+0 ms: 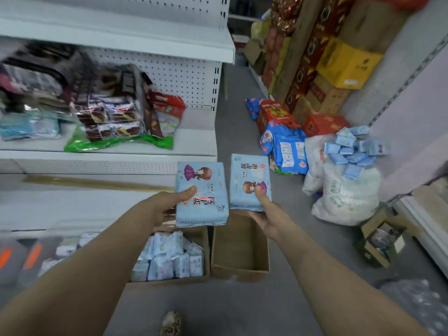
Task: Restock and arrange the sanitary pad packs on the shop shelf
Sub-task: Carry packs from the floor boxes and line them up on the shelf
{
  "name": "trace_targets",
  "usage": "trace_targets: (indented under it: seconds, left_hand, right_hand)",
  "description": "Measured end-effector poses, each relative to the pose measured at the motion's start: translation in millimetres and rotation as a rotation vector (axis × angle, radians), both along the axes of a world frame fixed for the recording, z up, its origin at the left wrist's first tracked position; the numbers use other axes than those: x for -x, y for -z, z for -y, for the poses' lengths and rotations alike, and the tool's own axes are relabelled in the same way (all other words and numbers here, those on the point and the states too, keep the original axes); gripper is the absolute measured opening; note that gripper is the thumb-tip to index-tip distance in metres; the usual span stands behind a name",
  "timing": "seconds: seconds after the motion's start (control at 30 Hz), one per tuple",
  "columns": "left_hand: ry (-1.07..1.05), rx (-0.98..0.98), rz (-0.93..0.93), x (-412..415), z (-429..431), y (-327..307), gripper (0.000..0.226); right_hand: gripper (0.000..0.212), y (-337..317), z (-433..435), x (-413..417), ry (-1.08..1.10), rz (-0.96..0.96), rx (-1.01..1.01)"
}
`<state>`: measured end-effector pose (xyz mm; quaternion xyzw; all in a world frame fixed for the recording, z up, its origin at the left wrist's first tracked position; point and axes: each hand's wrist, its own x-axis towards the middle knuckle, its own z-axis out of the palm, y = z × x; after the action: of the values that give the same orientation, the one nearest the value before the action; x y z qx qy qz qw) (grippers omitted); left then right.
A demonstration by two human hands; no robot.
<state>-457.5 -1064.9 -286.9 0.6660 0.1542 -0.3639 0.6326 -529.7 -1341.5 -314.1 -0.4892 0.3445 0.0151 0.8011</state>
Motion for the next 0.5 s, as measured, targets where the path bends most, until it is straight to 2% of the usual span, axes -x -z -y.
trace_targets:
  seconds: [0.07, 0.2, 0.3, 0.37, 0.43, 0.5]
  left_hand:
    - [-0.044, 0.012, 0.059, 6.3, -28.2, -28.6, 0.102]
    - [-0.145, 0.038, 0.151, 8.7, -85.4, -85.1, 0.069]
    - [-0.186, 0.056, 0.24, 3.5, -132.2, -119.6, 0.073]
    - [-0.198, 0.06, 0.312, -2.9, -164.0, -141.3, 0.068]
    - [-0.213, 0.058, 0.36, -10.1, -195.7, -162.7, 0.052]
    - [-0.22, 0.066, 0.396, -16.0, -226.8, -183.0, 0.037]
  right_hand:
    - [0.072, -28.4, -23.5, -1.7, -0.019, 0.049, -0.026]
    - [0.072, -86.1, -79.9, -18.9, -0.116, 0.181, -0.052]
    - [0.071, -126.8, -132.5, -38.1, -0.177, 0.276, -0.017]
    - [0.059, -150.2, -168.1, -49.6, -0.179, 0.329, -0.003]
    - [0.056, -170.0, -201.4, -60.0, -0.173, 0.378, -0.027]
    - [0.063, -187.0, -232.9, -69.2, -0.184, 0.42, -0.037]
